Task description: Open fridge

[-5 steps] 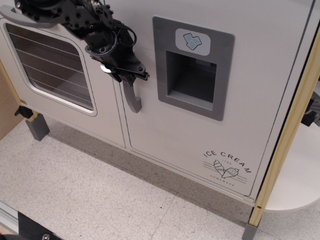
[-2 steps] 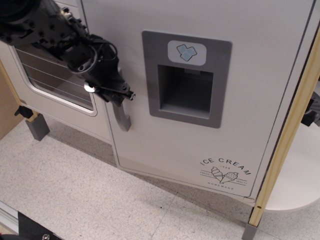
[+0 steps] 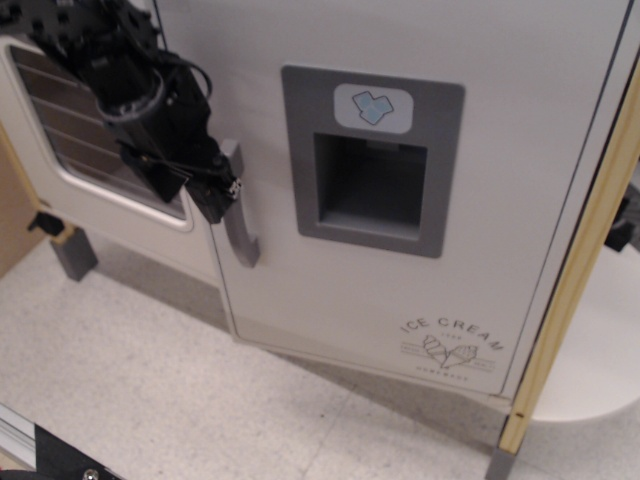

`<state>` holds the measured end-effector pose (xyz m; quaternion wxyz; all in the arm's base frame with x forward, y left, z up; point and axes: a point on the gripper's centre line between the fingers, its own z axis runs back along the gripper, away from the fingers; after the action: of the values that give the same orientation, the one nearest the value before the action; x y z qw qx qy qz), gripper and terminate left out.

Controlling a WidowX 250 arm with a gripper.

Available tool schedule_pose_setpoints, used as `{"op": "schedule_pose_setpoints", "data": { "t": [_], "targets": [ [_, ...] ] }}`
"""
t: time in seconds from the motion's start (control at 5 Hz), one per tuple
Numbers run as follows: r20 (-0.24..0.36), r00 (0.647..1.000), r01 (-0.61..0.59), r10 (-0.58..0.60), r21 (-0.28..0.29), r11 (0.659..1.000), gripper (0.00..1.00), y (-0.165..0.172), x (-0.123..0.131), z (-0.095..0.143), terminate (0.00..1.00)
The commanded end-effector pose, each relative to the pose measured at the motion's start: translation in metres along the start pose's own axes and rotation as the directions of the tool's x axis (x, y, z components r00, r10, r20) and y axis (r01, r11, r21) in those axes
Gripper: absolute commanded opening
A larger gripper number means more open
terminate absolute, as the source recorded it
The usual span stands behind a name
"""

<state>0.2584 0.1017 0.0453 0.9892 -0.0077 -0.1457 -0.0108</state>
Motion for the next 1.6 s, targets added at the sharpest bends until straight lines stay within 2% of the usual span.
{"op": "schedule_pose_setpoints", "data": {
  "t": [0.0,0.2,0.4,0.6,1.0,1.2,1.4],
  "targets": [
    [-0.029,0.999,-0.034,0.036,0.065,0.997,1.00,0.039,-0.011,0.011,0.00],
    [-0.019,0.974,-0.221,0.226,0.147,0.964,1.00,0.084,0.002,0.006,0.00],
    [0.010,0.964,-0.262,0.265,0.186,0.947,1.00,0.090,0.006,-0.002,0.00],
    [0.045,0.967,-0.254,0.250,0.190,0.948,1.00,0.086,0.009,-0.005,0.00],
    [0.056,0.874,-0.483,0.483,0.216,0.849,1.00,0.102,0.040,-0.008,0.00],
    [0.047,0.815,-0.571,0.577,0.233,0.787,1.00,0.110,0.052,-0.007,0.00],
    [0.009,0.735,-0.665,0.678,0.207,0.718,1.00,0.115,0.064,-0.009,0.00]
  ]
}}
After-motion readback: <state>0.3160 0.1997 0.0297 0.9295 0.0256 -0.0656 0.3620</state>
